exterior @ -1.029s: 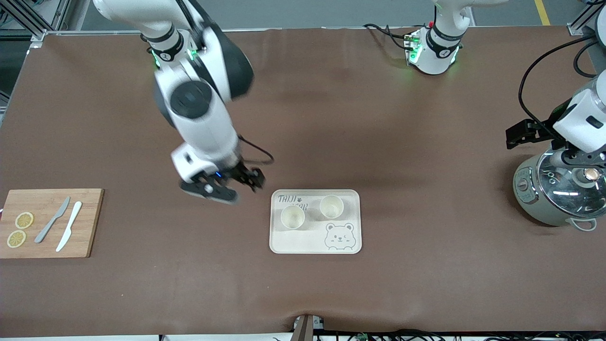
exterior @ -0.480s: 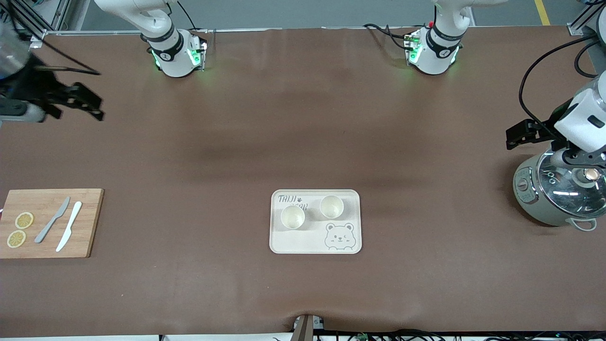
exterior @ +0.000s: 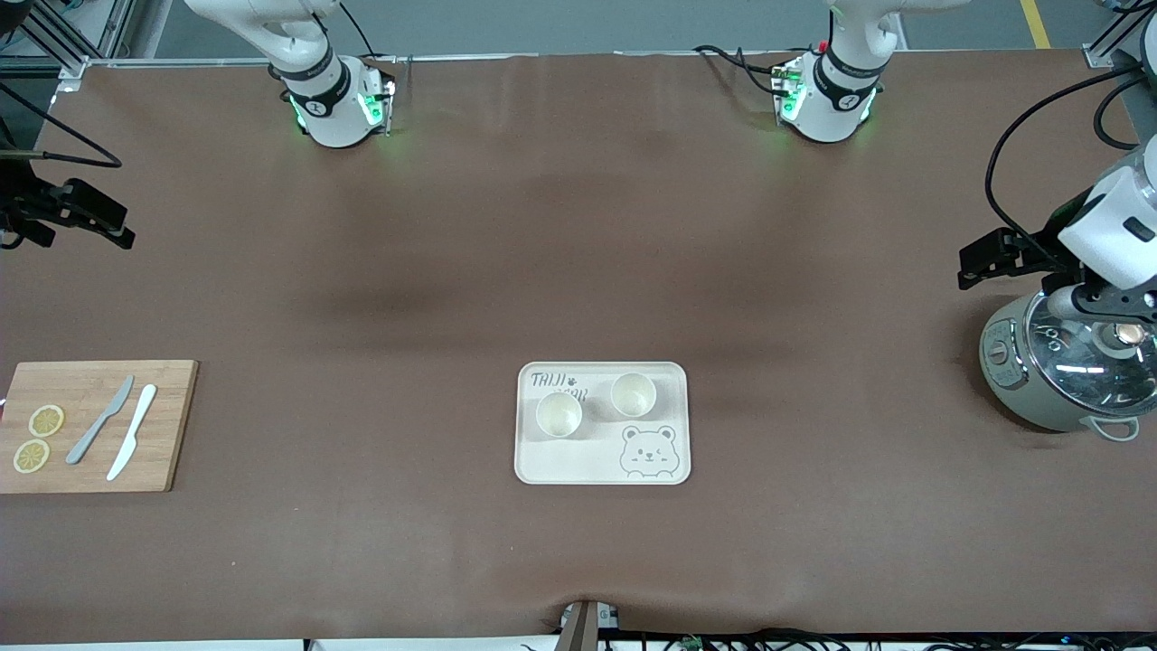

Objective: Place white IKEA cup upright on tray with both arms

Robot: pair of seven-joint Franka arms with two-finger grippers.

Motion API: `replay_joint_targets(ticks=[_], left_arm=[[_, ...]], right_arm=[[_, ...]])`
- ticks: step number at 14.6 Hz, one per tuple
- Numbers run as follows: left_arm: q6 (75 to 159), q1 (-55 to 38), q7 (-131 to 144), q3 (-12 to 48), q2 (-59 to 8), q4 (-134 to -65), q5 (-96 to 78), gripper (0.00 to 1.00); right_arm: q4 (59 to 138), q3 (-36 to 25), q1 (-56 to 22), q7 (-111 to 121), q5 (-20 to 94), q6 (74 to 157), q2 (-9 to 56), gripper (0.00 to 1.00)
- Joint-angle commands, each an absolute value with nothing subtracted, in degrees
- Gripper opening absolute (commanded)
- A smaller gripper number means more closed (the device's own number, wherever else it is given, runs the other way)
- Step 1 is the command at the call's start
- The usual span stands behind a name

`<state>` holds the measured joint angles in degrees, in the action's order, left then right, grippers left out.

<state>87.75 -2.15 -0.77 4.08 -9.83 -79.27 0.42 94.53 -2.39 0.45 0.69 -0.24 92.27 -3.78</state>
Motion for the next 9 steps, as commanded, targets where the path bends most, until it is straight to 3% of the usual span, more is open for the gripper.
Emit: replay_joint_targets(ticks=[1, 9], left_arm=[[87.98, -2.63, -1.33, 4.04, -9.14, -79.37, -0.53, 1.0], [87.98, -2.11, -1.4, 4.04, -8.44, -79.28, -1.23, 1.0]], right_arm=[[94.48, -1.76, 1.23, 0.88, -0.35, 92.64, -3.69, 1.0], [92.29, -1.76, 1.93, 0.35, -0.53, 92.2, -2.82, 1.0]])
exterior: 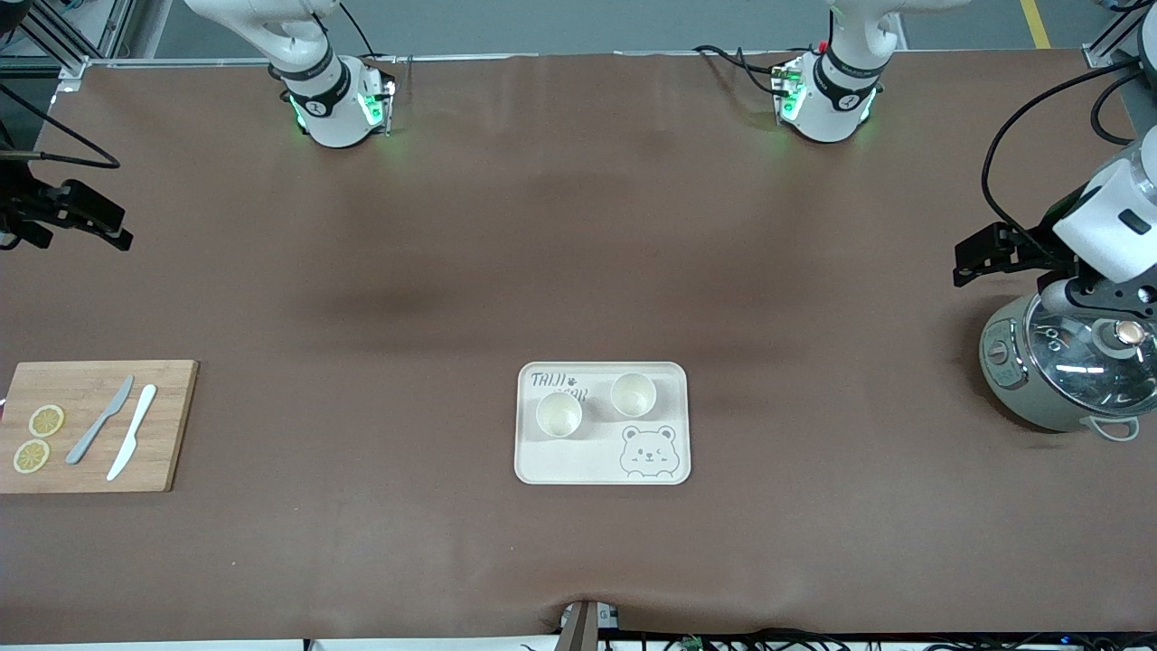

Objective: Place white IKEA cup upright on tray with both arms

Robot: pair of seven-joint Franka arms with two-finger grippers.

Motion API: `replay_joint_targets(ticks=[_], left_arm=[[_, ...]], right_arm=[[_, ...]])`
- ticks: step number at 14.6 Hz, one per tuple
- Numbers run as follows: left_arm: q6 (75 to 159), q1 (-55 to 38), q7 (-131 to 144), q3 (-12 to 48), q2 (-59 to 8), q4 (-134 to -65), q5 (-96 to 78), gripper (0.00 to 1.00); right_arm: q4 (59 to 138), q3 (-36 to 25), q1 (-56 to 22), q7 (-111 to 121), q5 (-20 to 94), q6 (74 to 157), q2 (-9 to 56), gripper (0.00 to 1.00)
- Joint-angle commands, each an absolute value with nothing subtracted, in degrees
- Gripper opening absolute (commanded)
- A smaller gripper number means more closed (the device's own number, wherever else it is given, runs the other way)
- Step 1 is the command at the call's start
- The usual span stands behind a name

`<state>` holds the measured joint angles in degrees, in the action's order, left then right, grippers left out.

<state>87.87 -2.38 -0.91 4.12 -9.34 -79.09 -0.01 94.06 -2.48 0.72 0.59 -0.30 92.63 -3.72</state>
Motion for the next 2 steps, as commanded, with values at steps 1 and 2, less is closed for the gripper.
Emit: replay_joint_targets(ticks=[1, 2], left_arm=[[87.98, -2.02, -1.49, 3.96, -8.44, -79.28, -1.23, 1.0], [87.89, -2.02, -1.32, 3.96, -8.35, -79.28, -1.23, 1.0]], right_arm=[[92.11, -1.76, 1.93, 0.35, -0.44, 92.11, -2.73, 1.0], [92.11, -1.67, 2.11, 0.35, -0.44, 92.2, -2.72, 1.0]])
